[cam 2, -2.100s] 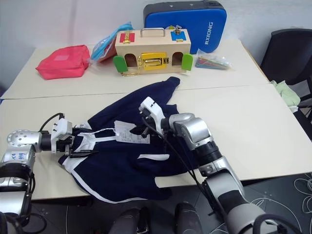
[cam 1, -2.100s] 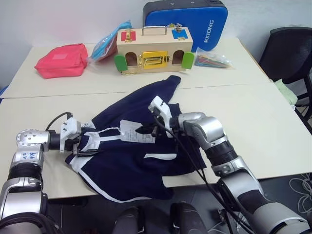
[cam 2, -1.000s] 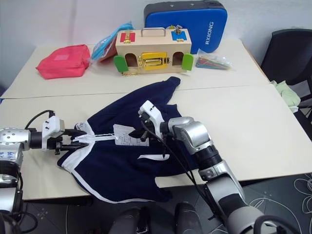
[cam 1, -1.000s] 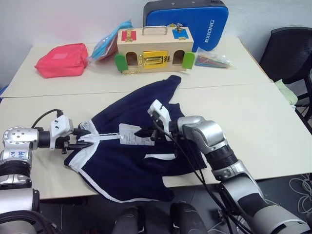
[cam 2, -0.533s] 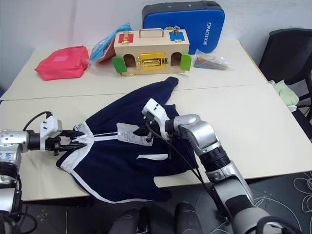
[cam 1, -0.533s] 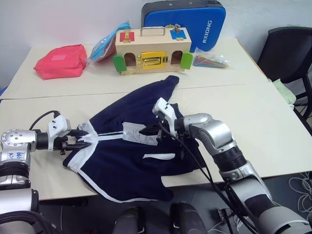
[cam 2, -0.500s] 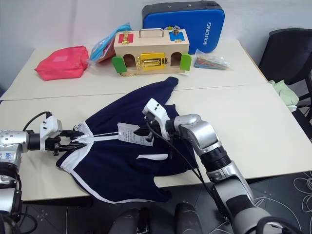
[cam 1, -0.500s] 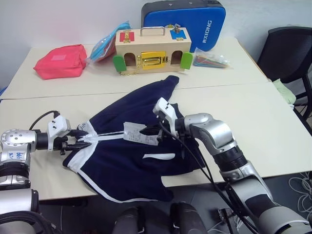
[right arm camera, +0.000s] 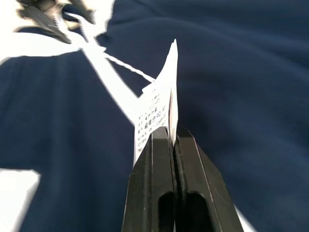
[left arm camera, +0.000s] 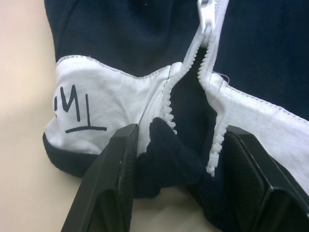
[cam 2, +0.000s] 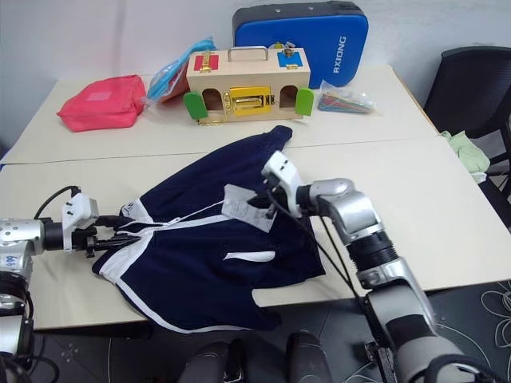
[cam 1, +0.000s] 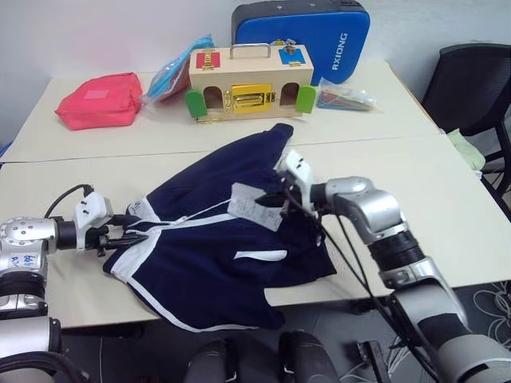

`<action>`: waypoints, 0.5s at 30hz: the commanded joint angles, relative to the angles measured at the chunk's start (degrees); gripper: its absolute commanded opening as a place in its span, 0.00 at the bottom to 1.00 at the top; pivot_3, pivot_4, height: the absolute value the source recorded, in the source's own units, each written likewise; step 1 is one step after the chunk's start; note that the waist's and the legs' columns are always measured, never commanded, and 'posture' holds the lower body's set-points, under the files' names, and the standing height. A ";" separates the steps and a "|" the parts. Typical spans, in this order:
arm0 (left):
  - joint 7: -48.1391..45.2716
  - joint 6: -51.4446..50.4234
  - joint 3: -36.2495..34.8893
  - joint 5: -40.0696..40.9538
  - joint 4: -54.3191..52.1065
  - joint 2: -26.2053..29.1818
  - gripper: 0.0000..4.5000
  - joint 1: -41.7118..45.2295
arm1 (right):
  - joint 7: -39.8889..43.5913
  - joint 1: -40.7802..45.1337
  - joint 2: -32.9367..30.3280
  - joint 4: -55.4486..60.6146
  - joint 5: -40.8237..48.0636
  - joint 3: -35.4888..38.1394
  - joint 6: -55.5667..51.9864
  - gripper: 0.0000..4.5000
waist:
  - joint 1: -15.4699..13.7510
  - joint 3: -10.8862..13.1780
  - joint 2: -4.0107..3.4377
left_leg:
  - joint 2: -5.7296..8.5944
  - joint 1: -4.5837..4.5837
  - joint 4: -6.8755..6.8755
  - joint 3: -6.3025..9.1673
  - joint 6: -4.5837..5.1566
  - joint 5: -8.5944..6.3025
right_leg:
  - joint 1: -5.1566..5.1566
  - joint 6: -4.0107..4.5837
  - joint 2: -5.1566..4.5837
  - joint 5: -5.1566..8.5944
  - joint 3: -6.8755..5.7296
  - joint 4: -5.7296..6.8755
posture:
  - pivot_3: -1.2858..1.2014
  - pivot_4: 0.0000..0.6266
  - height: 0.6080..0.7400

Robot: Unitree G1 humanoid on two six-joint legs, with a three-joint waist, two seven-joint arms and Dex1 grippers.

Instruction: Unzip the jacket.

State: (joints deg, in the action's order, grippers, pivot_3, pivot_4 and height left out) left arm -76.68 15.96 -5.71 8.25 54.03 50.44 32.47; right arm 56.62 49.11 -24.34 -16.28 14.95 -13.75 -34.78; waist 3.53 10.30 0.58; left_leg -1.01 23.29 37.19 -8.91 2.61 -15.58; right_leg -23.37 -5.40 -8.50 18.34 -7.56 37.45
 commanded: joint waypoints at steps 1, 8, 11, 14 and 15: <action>0.31 -1.55 1.36 -1.86 0.93 0.28 0.55 -3.17 | 1.57 0.91 -3.76 -0.44 -0.50 3.19 1.92 0.00 | 0.00 0.00 0.00 | 0.00 0.00 0.00 0.00 0.00 0.00 | 0.00 0.00 0.00 0.00 0.01 -0.01 | 0.52 0.24 1.00; 1.07 -1.76 1.03 -1.20 -0.57 0.38 0.55 -4.64 | 4.19 0.42 -13.71 -6.77 -1.89 6.67 4.74 0.00 | -0.23 0.00 0.00 | 0.02 0.00 0.00 -0.03 0.04 -0.03 | 0.01 0.00 -0.04 0.00 0.00 -0.03 | 0.52 0.24 1.00; 1.12 -1.79 0.96 -1.01 -1.44 0.37 0.55 -5.62 | 4.85 0.57 -18.71 -12.36 -3.41 8.17 7.99 0.00 | -0.19 0.00 -0.01 | 0.02 0.00 -0.01 -0.05 0.06 -0.04 | 0.01 0.00 -0.05 0.00 0.00 -0.05 | 0.52 0.24 1.00; 1.12 -2.06 0.87 -0.84 -2.46 0.24 0.55 -6.36 | 5.51 0.91 -21.89 -17.28 -4.69 9.35 11.14 0.00 | -0.03 0.00 -0.06 | 0.01 -0.06 -0.06 -0.14 0.05 -0.06 | 0.00 0.00 -0.05 0.00 0.01 -0.08 | 0.52 0.24 1.00; 1.14 -2.14 0.78 -0.80 -2.80 0.17 0.55 -6.55 | 5.53 1.04 -22.76 -18.78 -5.22 9.76 12.14 0.00 | 0.04 -0.02 -0.09 | 0.00 -0.10 -0.08 -0.19 0.04 -0.06 | 0.00 0.00 -0.04 0.00 0.04 -0.15 | 0.52 0.24 1.00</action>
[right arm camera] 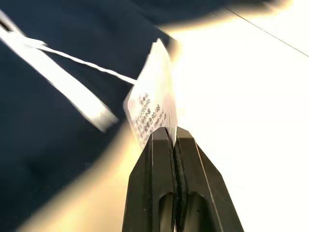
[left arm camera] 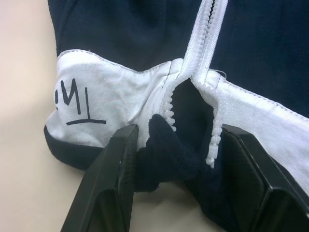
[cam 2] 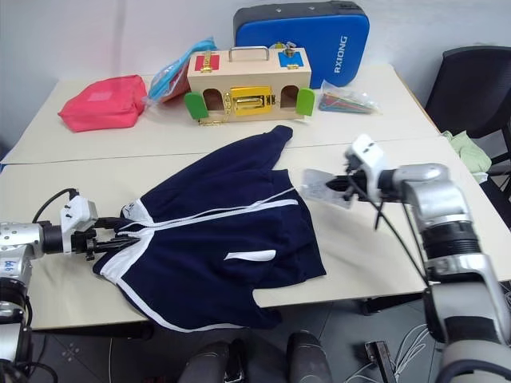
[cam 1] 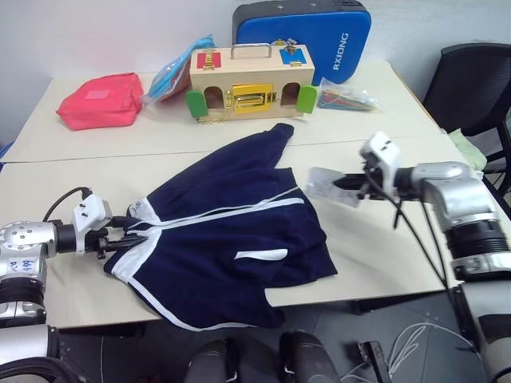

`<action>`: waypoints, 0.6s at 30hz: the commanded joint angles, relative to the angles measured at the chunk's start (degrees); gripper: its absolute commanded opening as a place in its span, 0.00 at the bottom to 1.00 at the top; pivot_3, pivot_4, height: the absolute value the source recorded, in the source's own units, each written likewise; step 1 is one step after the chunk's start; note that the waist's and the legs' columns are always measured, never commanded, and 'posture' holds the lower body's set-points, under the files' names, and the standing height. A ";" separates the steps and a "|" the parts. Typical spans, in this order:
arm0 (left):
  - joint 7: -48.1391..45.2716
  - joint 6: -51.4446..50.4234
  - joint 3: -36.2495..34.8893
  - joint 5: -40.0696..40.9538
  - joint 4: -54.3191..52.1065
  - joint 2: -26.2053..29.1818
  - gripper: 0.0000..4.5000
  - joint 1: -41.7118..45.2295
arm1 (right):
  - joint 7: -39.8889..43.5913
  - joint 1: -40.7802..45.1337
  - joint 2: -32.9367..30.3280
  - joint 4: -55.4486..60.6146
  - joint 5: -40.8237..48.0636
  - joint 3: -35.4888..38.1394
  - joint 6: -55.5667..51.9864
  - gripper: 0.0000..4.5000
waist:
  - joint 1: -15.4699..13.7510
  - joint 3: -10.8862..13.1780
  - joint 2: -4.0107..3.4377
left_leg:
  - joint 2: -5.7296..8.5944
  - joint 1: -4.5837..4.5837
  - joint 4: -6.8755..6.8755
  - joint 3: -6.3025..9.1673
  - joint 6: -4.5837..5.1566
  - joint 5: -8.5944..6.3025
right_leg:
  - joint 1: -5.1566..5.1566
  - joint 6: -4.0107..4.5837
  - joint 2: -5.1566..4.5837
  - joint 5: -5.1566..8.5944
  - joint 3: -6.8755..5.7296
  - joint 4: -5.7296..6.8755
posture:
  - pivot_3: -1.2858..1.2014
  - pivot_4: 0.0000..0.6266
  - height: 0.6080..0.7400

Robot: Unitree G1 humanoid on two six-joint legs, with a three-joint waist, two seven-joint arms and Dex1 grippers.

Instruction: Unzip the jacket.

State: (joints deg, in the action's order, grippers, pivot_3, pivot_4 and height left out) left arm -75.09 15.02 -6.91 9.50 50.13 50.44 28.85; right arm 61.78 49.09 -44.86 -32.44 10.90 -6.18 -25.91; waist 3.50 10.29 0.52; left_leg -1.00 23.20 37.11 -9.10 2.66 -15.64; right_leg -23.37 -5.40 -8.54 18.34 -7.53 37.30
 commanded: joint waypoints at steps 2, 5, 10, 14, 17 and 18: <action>-0.39 -1.28 1.87 -1.96 0.60 -0.01 0.55 -3.24 | 0.48 1.27 -3.75 -5.24 -1.83 2.98 4.84 0.00 | 0.07 -0.03 -0.06 | -0.02 -0.04 -0.01 -0.06 -0.01 0.00 | 0.01 0.00 0.01 0.00 0.02 -0.20 | 0.52 0.24 1.00; -0.33 -0.95 1.97 -1.91 -0.18 -0.34 0.55 -3.56 | -0.55 1.95 -5.46 -10.07 -2.77 4.20 7.76 0.00 | -0.03 -0.03 -0.07 | -0.02 -0.04 0.00 -0.08 0.01 -0.01 | 0.01 0.00 0.00 0.00 0.03 -0.22 | 0.52 0.24 1.00; 0.08 -0.27 2.52 -2.42 -0.76 -0.79 0.55 -3.85 | -3.34 3.21 -6.50 -17.31 -4.61 5.60 14.30 0.00 | -0.10 -0.03 -0.09 | 0.01 -0.04 0.01 -0.12 0.05 -0.04 | 0.02 0.00 -0.02 0.00 0.06 -0.27 | 0.52 0.24 1.00; 0.32 0.62 2.81 -2.85 -0.32 -0.79 0.55 -3.82 | -6.34 5.03 -5.66 -19.74 -4.67 7.75 20.07 0.00 | -0.15 -0.03 -0.17 | 0.02 -0.04 0.02 -0.12 0.05 -0.04 | 0.03 0.00 -0.02 0.00 0.06 -0.26 | 0.52 0.24 1.00; 0.34 1.65 3.23 -3.31 0.09 -0.58 0.55 -3.93 | -8.27 6.34 -4.64 -20.97 -4.03 9.16 24.36 0.00 | -0.14 -0.03 -0.25 | 0.03 -0.04 0.02 -0.13 0.05 -0.04 | 0.03 -0.01 -0.03 0.00 0.07 -0.26 | 0.52 0.24 1.00; 0.33 1.93 3.33 -3.38 0.20 -0.56 0.55 -3.92 | -8.52 6.42 -4.34 -21.26 -4.14 9.26 24.69 0.00 | -0.15 -0.03 -0.25 | 0.02 -0.04 0.01 -0.13 0.05 -0.04 | 0.03 -0.01 -0.03 0.00 0.07 -0.26 | 0.52 0.24 1.00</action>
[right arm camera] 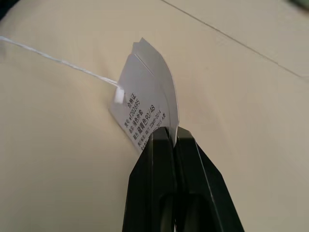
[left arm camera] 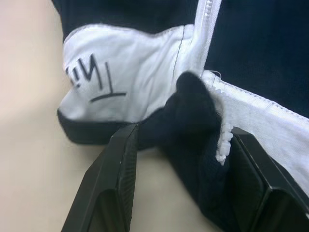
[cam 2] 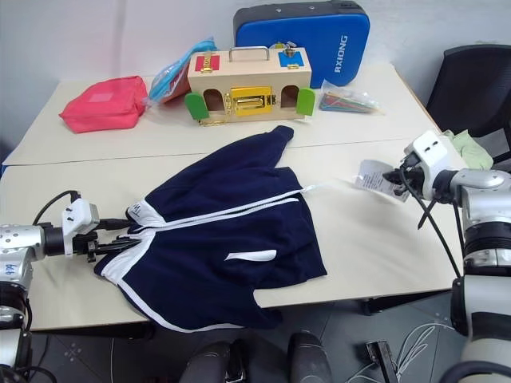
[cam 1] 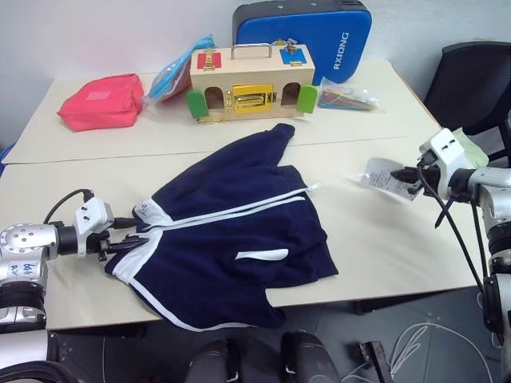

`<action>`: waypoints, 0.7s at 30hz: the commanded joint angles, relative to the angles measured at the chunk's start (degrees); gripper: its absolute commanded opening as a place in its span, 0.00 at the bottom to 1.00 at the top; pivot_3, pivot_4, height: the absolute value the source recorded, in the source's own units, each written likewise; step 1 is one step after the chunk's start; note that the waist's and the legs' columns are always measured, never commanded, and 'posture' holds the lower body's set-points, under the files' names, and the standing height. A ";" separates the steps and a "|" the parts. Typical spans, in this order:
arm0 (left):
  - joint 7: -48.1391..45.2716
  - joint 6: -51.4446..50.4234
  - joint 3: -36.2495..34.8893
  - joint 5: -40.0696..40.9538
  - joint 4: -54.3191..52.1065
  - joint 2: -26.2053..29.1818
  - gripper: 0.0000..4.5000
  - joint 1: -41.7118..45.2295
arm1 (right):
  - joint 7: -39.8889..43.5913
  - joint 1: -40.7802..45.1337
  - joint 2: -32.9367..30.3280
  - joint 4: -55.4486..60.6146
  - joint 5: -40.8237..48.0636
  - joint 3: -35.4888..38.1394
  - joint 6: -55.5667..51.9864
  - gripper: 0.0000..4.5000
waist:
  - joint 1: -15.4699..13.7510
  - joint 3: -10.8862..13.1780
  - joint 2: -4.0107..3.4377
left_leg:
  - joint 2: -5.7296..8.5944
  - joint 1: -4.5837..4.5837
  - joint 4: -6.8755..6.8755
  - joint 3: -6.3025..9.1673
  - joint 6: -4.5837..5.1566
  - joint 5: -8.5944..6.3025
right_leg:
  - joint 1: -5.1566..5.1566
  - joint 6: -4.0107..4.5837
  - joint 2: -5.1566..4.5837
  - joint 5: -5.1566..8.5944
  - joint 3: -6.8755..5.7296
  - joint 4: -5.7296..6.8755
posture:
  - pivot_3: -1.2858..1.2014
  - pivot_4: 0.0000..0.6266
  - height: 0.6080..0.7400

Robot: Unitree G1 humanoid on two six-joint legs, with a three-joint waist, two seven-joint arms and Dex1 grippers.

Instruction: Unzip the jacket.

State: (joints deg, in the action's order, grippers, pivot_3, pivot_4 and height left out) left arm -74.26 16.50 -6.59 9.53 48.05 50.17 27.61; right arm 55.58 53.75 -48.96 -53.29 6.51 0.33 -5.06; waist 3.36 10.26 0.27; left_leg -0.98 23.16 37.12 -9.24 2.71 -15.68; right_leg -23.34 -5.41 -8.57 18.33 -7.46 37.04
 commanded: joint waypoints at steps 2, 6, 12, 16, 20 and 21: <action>-0.39 0.80 2.93 -3.14 2.29 -0.44 0.55 -2.62 | -0.30 1.01 -0.08 -0.55 -0.12 1.98 2.77 0.00 | -0.01 -0.01 -0.01 | -0.01 0.00 0.00 0.00 0.00 0.00 | 0.02 0.00 0.00 0.00 -0.01 -0.01 | 0.52 0.24 1.00; -1.92 1.59 -0.48 2.03 -1.68 -1.07 0.55 -3.05 | 4.09 -3.44 -0.41 1.97 0.87 1.69 -1.43 0.00 | -0.05 -0.01 -0.01 | -0.01 -0.03 0.01 0.04 0.03 -0.02 | 0.10 0.00 0.01 0.00 0.00 -0.04 | 0.52 0.24 1.00; -1.53 -18.08 -10.95 14.63 -23.49 3.78 0.73 -14.59 | 15.15 -17.39 -2.78 14.56 8.65 7.32 -2.56 0.19 | -0.02 0.11 0.17 | -0.09 0.07 0.06 0.24 0.05 -0.04 | 0.21 -0.01 0.04 -0.01 0.16 0.04 | 0.52 0.24 1.00; 0.82 -23.32 -24.43 18.96 -35.99 5.26 0.99 -29.62 | 19.30 -31.12 -3.65 24.67 15.02 16.59 3.44 0.47 | -0.18 0.20 0.20 | -0.11 0.03 0.00 0.45 0.01 -0.09 | 0.46 -0.01 0.04 0.00 0.06 -0.19 | 0.52 0.24 1.00; 2.44 -20.64 -34.16 17.60 -42.38 2.77 1.00 -42.97 | 25.12 -43.92 -2.92 39.07 22.02 22.45 4.34 0.76 | -0.35 0.26 0.07 | -0.11 -0.25 -0.07 0.72 -0.07 -0.43 | 0.92 -0.01 0.01 -0.01 -0.11 -0.76 | 0.52 0.24 1.00; 2.97 -17.58 -35.35 16.01 -43.51 1.53 1.00 -45.77 | 26.65 -46.37 -2.70 42.45 23.10 22.85 5.14 0.84 | -0.39 0.26 0.06 | -0.13 -0.40 -0.06 0.72 -0.32 -0.59 | 1.04 -0.03 0.02 -0.02 -0.09 -0.78 | 0.52 0.24 1.00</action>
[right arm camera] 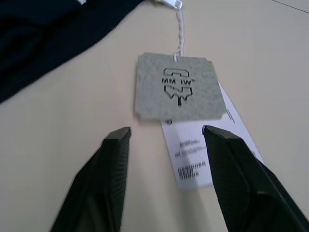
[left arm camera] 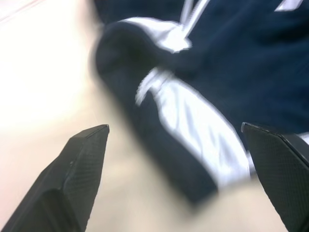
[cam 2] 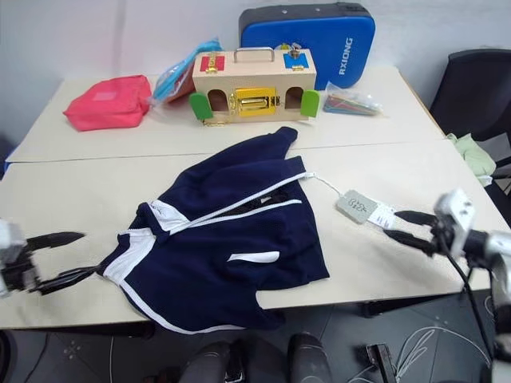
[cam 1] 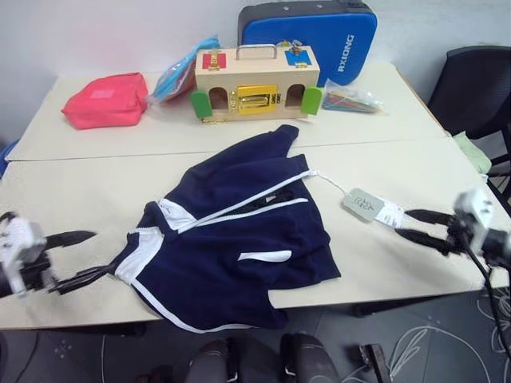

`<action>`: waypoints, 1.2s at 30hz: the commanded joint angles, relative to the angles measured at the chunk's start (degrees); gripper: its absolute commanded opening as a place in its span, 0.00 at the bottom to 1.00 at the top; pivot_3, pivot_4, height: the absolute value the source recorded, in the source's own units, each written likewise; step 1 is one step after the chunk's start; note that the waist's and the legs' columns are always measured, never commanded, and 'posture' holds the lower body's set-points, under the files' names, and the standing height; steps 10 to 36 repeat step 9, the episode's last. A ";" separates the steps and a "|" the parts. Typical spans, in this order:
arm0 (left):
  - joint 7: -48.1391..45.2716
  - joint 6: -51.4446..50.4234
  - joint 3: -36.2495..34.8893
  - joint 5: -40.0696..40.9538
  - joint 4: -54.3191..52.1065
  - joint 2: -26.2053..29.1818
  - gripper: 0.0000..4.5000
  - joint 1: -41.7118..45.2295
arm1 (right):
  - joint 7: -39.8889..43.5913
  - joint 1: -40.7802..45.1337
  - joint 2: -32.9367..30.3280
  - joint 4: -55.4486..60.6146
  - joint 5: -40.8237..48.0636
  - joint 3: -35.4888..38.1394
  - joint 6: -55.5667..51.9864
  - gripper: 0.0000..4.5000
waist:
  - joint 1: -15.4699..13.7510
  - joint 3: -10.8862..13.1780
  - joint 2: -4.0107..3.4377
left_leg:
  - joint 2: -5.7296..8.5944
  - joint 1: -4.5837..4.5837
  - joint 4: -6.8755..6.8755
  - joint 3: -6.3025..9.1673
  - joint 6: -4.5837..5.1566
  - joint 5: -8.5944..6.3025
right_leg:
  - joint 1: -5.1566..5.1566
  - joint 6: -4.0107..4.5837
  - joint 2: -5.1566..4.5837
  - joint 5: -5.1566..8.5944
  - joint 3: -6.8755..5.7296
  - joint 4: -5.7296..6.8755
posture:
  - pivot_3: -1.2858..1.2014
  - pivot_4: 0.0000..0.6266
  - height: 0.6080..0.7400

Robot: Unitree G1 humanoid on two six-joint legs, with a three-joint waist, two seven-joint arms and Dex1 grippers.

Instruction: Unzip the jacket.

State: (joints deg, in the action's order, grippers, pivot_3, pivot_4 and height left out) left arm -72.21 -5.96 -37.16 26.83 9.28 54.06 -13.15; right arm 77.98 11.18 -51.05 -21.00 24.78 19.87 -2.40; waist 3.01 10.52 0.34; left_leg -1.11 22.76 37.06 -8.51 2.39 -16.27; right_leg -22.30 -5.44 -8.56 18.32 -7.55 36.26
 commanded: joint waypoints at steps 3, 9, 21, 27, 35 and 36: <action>2.71 9.77 -5.56 -3.86 -7.14 -5.25 1.00 -9.73 | 8.38 -9.09 0.08 16.78 6.42 2.32 4.85 0.99 | -0.31 0.01 0.00 | -0.07 -0.27 -0.06 0.01 0.21 -0.26 | 0.25 0.01 0.02 -0.02 0.03 -0.13 | 0.52 0.24 1.00; 7.89 9.57 -2.58 -3.63 -11.87 -9.02 1.00 -9.83 | 9.02 -9.59 4.03 14.05 2.82 -1.98 15.53 0.99 | -1.69 -0.01 0.04 | -0.14 -0.45 -0.08 0.03 0.19 -0.46 | 0.45 0.09 0.06 -0.05 0.02 -0.43 | 0.52 0.24 1.00; 7.89 9.57 -2.58 -3.63 -11.87 -9.02 1.00 -9.83 | 9.02 -9.59 4.03 14.05 2.82 -1.98 15.53 0.99 | -1.69 -0.01 0.04 | -0.14 -0.45 -0.08 0.03 0.19 -0.46 | 0.45 0.09 0.06 -0.05 0.02 -0.43 | 0.52 0.24 1.00; 7.89 9.57 -2.58 -3.63 -11.87 -9.02 1.00 -9.83 | 9.02 -9.59 4.03 14.05 2.82 -1.98 15.53 0.99 | -1.69 -0.01 0.04 | -0.14 -0.45 -0.08 0.03 0.19 -0.46 | 0.45 0.09 0.06 -0.05 0.02 -0.43 | 0.52 0.24 1.00; 7.89 9.57 -2.58 -3.63 -11.87 -9.02 1.00 -9.83 | 9.02 -9.59 4.03 14.05 2.82 -1.98 15.53 0.99 | -1.69 -0.01 0.04 | -0.14 -0.45 -0.08 0.03 0.19 -0.46 | 0.45 0.09 0.06 -0.05 0.02 -0.43 | 0.52 0.24 1.00; 7.89 9.57 -2.58 -3.63 -11.87 -9.02 1.00 -9.83 | 9.02 -9.59 4.03 14.05 2.82 -1.98 15.53 0.99 | -1.69 -0.01 0.04 | -0.14 -0.45 -0.08 0.03 0.19 -0.46 | 0.45 0.09 0.06 -0.05 0.02 -0.43 | 0.52 0.24 1.00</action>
